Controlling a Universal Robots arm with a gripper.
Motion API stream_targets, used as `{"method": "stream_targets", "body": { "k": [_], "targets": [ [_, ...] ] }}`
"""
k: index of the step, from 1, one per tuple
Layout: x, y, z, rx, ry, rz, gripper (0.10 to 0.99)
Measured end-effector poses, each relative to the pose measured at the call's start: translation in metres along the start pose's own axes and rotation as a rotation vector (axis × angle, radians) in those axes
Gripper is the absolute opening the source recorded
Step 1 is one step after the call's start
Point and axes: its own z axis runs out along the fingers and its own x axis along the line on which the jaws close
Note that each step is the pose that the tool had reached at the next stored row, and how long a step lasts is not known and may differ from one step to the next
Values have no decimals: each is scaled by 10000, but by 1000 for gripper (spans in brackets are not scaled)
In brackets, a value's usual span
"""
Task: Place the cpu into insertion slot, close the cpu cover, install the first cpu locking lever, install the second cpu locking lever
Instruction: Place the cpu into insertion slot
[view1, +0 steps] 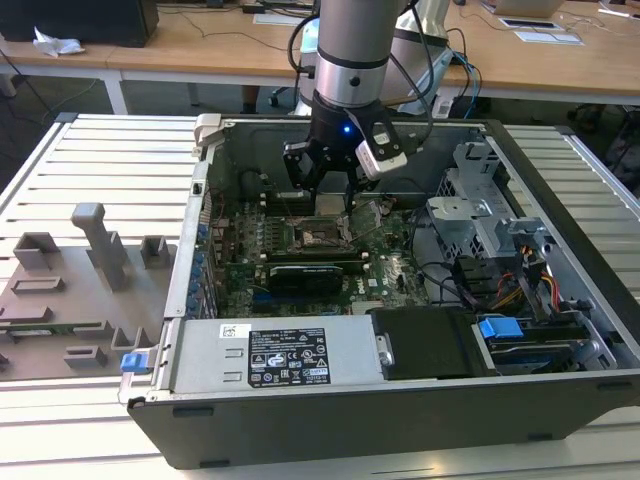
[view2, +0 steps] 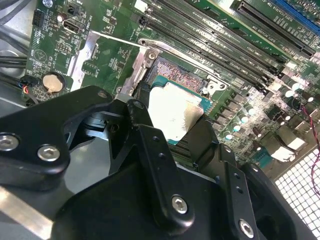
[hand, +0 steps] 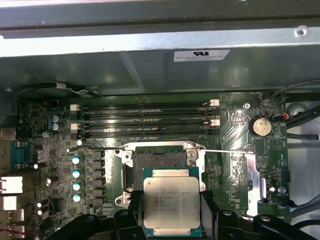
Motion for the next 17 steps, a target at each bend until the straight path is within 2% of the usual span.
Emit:
{"method": "stream_targets", "body": {
  "k": [8, 14, 17],
  "targets": [
    [0, 0, 1, -4, -6, 177, 541],
    [0, 0, 2, -20, -35, 1114, 541],
    [0, 0, 3, -34, -60, 1891, 541]
  ]
}}
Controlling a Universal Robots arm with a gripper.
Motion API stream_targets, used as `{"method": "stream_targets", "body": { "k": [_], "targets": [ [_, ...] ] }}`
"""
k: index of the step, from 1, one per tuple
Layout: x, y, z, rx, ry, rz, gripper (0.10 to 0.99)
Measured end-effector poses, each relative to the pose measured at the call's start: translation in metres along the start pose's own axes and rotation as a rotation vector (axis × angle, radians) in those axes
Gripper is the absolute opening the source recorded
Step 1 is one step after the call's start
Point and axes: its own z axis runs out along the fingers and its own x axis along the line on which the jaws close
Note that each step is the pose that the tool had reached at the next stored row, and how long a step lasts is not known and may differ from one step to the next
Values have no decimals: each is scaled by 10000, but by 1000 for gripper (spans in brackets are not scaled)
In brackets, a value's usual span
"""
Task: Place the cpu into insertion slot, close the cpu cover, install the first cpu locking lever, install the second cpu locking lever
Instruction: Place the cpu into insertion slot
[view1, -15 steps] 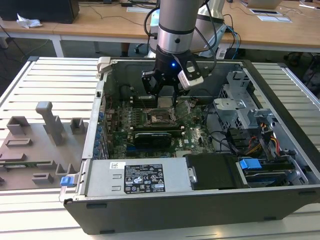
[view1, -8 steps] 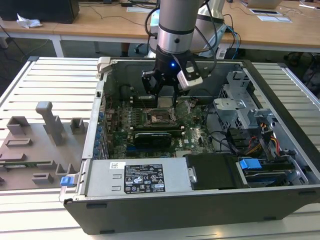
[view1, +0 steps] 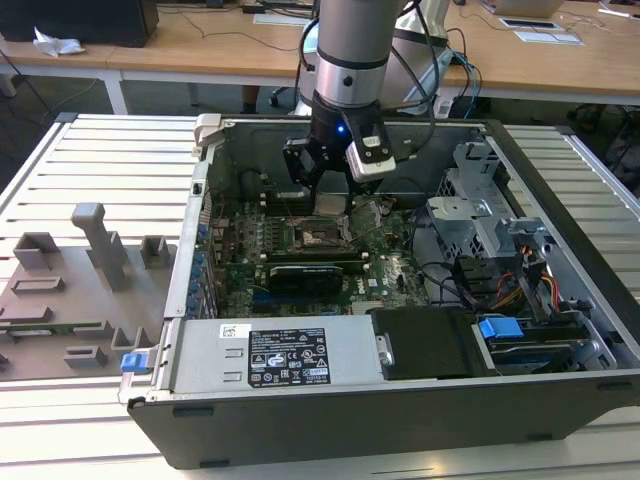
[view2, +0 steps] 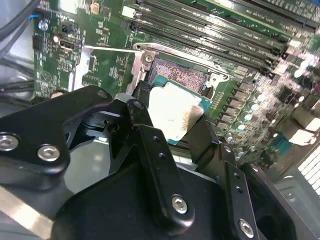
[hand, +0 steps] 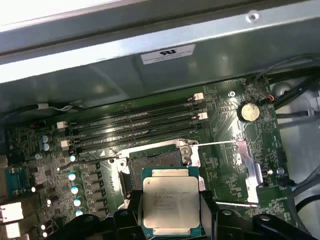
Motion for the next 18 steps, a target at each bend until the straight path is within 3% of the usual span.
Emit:
{"method": "stream_targets", "body": {
  "k": [11, 18],
  "targets": [
    [0, 0, 2, -33, -57, 1789, 541],
    [-2, 0, 2, -46, -82, 2570, 541]
  ]
}}
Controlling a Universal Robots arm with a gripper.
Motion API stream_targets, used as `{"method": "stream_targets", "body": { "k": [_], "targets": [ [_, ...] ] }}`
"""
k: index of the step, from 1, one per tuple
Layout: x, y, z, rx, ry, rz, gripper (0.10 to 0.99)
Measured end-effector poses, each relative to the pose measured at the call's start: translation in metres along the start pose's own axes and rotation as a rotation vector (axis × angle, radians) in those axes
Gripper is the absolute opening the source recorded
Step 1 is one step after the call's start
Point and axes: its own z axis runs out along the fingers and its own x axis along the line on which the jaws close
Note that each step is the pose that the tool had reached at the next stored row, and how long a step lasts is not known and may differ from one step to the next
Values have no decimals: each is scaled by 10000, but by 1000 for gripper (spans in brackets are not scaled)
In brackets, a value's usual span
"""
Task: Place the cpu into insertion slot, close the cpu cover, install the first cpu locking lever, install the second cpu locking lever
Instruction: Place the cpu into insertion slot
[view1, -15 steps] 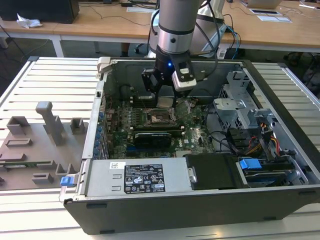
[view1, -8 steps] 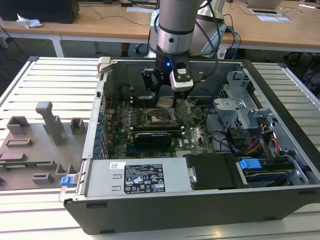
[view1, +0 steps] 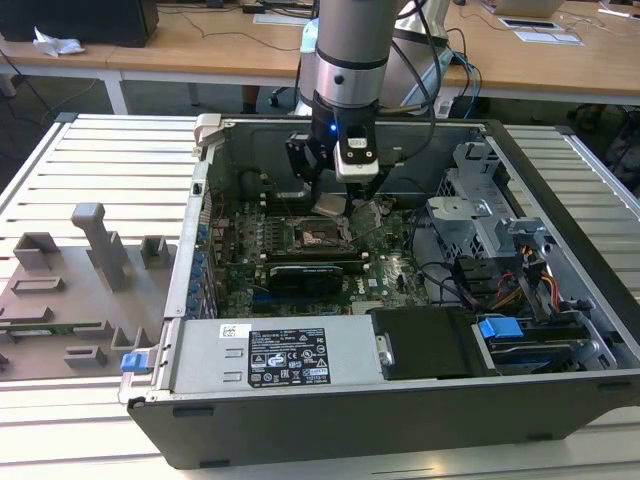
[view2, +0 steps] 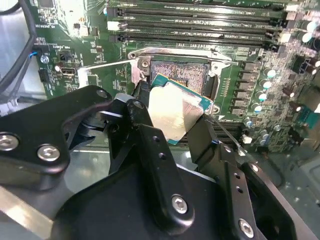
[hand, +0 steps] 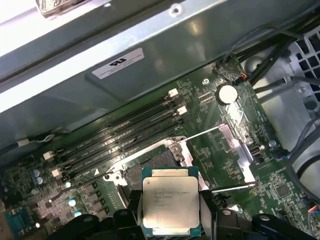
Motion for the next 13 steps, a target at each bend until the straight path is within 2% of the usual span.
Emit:
{"method": "stream_targets", "body": {
  "k": [13],
  "targets": [
    [0, 0, 1, -24, -45, 1404, 541]
  ]
}}
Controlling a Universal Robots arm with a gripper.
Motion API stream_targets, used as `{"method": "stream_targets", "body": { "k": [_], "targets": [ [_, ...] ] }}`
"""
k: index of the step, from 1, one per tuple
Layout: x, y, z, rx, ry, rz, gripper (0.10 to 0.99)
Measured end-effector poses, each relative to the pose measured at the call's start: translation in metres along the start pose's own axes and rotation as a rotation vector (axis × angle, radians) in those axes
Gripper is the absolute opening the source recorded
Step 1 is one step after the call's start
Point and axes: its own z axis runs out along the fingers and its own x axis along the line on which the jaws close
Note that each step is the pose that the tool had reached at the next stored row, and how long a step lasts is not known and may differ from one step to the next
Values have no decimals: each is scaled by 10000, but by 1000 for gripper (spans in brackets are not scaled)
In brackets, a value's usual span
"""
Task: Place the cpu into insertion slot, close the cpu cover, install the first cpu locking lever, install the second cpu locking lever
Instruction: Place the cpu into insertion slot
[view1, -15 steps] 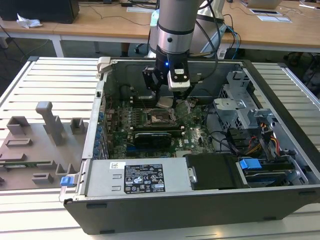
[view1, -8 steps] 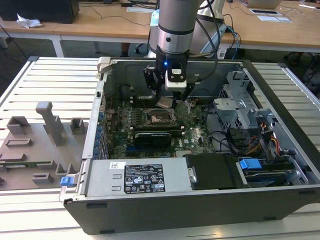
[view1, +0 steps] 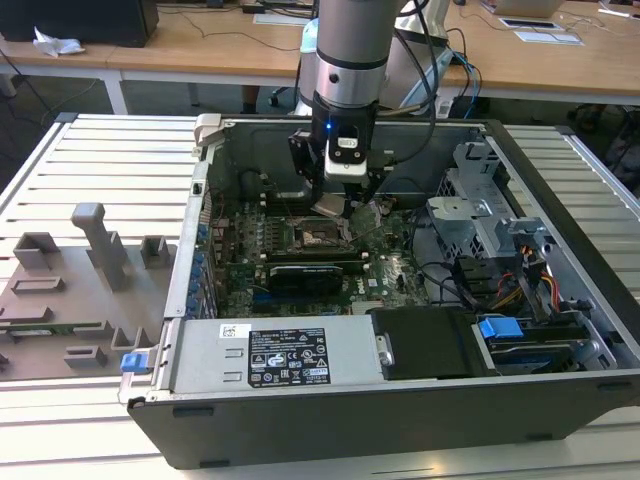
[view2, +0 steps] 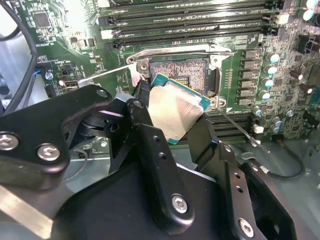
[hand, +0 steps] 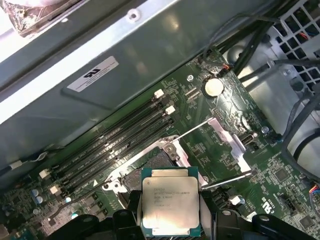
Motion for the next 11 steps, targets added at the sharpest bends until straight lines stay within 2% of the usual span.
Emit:
{"method": "stream_targets", "body": {
  "k": [11],
  "targets": [
    [0, 0, 1, -21, -38, 1178, 541]
  ]
}}
